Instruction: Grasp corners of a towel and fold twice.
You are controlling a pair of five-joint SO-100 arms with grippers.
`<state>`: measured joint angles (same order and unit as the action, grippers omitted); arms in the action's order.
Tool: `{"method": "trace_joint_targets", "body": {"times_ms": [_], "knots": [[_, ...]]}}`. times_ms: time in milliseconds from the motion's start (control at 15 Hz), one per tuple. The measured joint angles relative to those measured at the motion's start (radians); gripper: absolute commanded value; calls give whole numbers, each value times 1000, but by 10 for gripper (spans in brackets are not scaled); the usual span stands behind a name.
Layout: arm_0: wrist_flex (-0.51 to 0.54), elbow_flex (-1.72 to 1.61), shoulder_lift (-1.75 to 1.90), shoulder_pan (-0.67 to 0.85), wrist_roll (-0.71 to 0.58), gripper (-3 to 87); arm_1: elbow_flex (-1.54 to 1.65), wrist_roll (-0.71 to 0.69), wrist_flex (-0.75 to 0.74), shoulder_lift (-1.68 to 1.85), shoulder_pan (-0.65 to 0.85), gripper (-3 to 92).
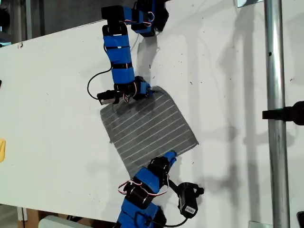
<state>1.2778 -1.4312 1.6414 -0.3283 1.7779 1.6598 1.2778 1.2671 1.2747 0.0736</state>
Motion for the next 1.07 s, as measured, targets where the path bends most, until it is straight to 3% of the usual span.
{"method": "trace_joint_targets", "body": {"times_ms": [400,1067], "knots": [[-83,2,-52,-14,-31,228,0,0,0,0,3,-2],[-107,-14,-55,-14,-20,227,0,0,23,15,3,-2]]}}
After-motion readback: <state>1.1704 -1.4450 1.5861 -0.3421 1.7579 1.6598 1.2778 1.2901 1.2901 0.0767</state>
